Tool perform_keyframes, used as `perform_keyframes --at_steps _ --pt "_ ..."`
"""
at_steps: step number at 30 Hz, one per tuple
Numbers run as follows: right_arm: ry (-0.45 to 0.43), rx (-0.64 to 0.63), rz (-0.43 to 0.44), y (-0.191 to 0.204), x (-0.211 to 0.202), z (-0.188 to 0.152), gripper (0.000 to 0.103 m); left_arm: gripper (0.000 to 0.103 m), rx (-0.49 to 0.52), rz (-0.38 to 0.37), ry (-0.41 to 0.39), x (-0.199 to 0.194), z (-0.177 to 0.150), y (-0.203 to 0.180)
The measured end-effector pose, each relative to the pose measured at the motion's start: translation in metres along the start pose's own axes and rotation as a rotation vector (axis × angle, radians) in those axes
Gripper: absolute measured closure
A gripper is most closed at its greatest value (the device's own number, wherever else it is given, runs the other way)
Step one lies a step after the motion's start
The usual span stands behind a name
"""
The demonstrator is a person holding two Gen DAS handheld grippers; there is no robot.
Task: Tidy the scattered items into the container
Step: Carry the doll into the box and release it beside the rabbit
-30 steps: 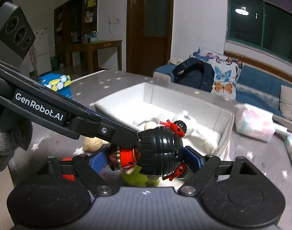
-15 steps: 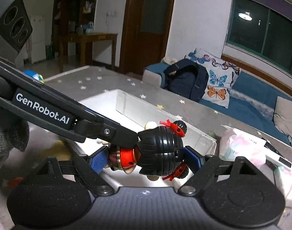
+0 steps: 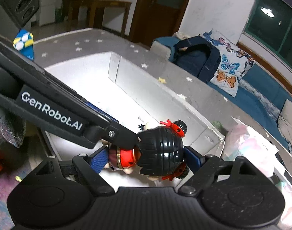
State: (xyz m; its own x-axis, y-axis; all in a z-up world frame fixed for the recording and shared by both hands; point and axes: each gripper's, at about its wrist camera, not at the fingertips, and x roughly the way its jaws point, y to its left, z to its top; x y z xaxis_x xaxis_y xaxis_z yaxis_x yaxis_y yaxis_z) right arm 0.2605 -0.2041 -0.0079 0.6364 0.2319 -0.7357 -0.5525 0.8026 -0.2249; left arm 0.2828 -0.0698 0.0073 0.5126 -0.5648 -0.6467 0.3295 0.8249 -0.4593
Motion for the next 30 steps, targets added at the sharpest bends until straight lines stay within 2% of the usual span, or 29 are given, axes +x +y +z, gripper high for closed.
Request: perform_keyframes --at_steps 4,10,15,30 --pt "0.038 -0.002 0.021 -0.006 0.007 0.002 0.018 0.067 -0.014 0.004 0.012 0.008 0.001 0.002" --pt "0.090 0.062 0.104 -0.020 0.018 0.002 0.018 0.067 -0.017 0.022 0.037 0.017 -0.002 0.003" --pt "0.095 0.057 0.111 -0.023 0.017 0.002 0.018 0.066 -0.025 0.018 0.044 0.021 -0.001 0.003" --pt "0.022 0.110 0.079 -0.021 -0.001 -0.005 0.018 0.068 0.001 0.030 0.042 0.015 -0.004 -0.004"
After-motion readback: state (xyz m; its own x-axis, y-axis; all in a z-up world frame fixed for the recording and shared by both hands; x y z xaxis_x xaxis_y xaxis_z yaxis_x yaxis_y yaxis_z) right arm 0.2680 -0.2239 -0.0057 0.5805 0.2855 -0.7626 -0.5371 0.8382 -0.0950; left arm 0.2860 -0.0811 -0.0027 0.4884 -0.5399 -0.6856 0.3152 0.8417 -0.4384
